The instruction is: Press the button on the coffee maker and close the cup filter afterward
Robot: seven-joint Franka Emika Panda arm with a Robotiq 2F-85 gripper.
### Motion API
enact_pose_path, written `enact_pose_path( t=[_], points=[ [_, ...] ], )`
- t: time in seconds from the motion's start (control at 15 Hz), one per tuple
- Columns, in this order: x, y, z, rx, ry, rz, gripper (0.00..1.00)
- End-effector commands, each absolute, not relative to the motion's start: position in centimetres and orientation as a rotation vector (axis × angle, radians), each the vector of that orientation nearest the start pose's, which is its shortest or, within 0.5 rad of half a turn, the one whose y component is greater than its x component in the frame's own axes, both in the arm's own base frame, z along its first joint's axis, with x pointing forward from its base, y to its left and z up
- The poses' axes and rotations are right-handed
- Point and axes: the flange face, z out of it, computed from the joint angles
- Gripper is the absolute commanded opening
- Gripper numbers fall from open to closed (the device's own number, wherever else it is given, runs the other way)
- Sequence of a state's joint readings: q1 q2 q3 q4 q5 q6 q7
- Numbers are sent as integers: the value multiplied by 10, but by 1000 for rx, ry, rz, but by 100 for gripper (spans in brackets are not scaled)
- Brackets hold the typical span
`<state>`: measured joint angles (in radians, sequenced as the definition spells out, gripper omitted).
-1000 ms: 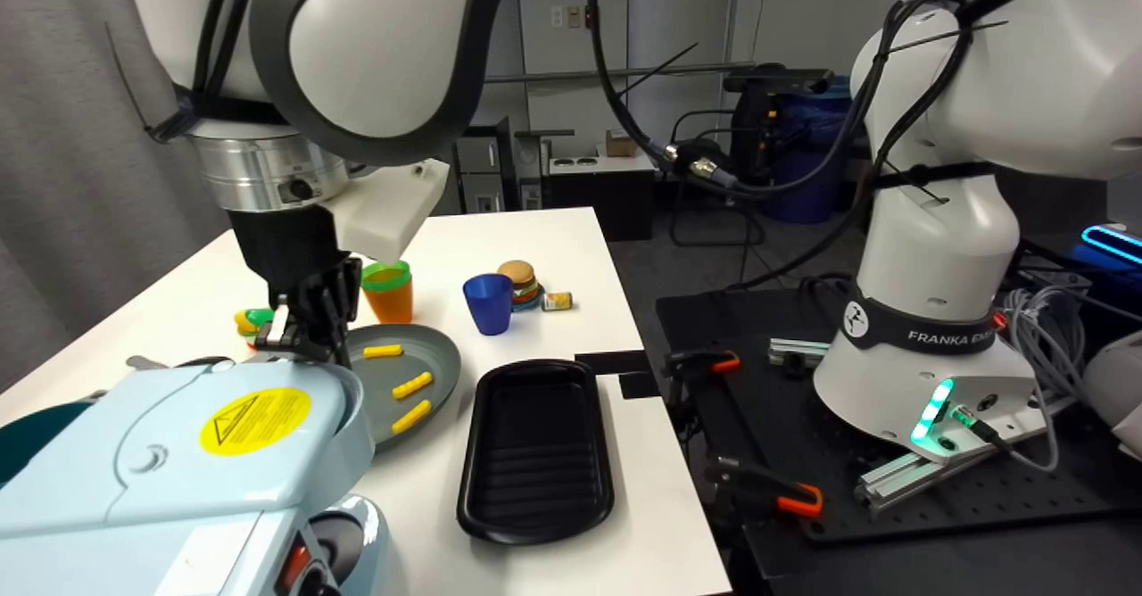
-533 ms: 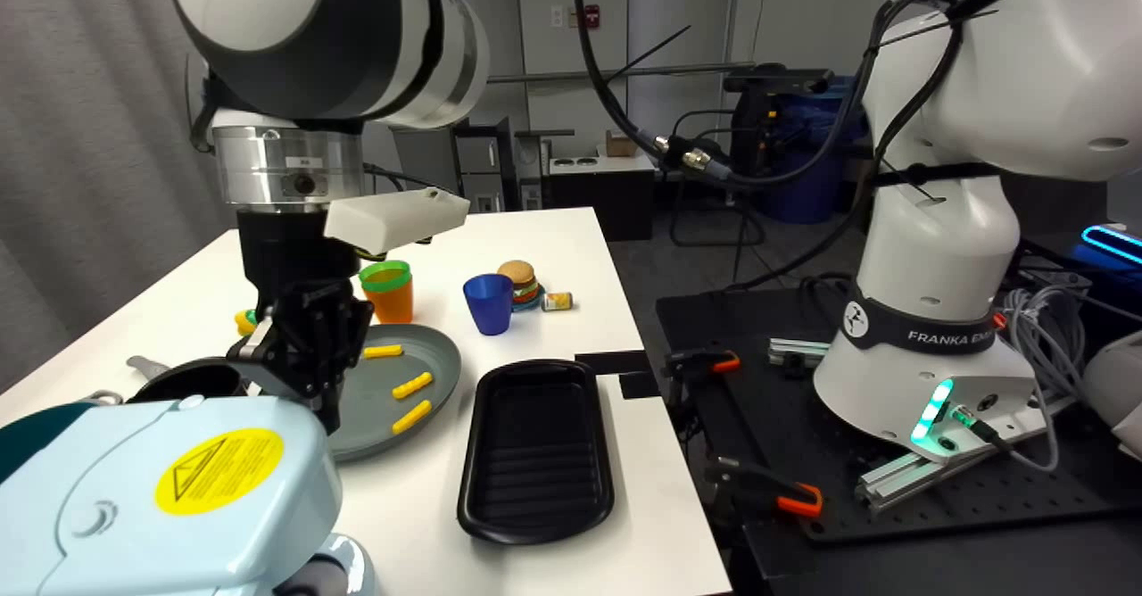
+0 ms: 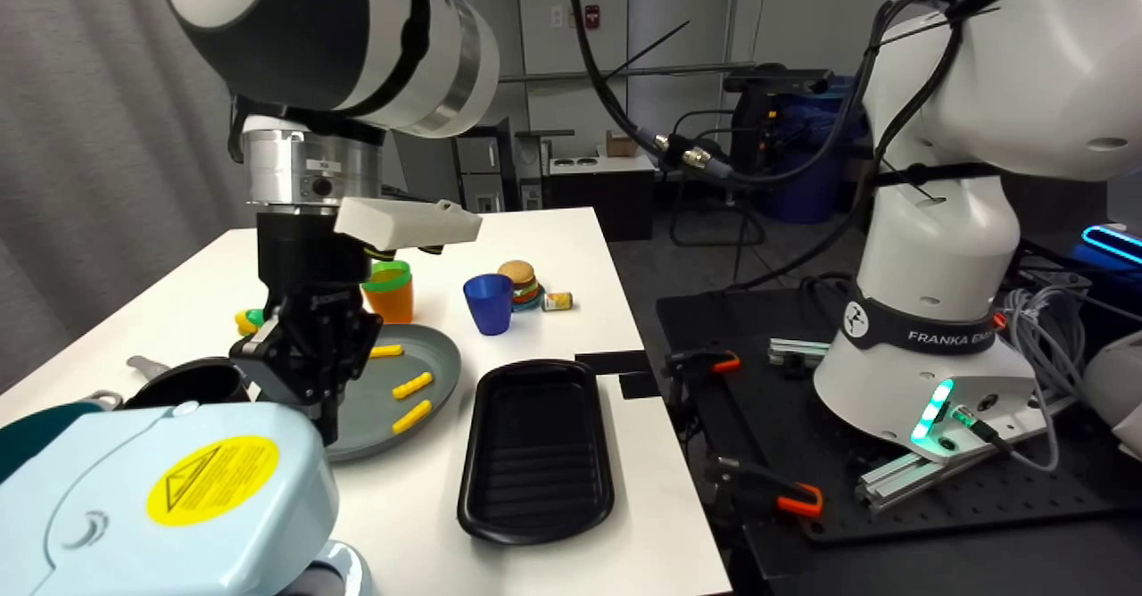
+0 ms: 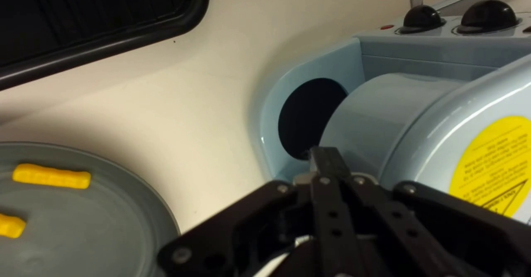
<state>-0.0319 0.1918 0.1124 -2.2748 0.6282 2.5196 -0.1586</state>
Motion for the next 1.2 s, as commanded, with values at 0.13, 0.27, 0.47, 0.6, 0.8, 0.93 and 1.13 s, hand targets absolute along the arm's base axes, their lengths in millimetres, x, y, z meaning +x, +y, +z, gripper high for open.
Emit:
enact_pose_path(
  t=[0.13,0.27,0.47,0.6,0.8,0.93,1.13],
  points=[
    [529,39,284,-2696,366,-97,0],
    [529,39,284,-2698,365,-98,0],
    [529,41,284,-2696,362,-101,0],
    [529,43,283,-2694,361,-99,0],
    [530,44,283,-2694,358,-98,0],
    [530,45,282,-2694,359,-96,0],
    [530,48,282,-2700,361,-95,0]
  ],
)
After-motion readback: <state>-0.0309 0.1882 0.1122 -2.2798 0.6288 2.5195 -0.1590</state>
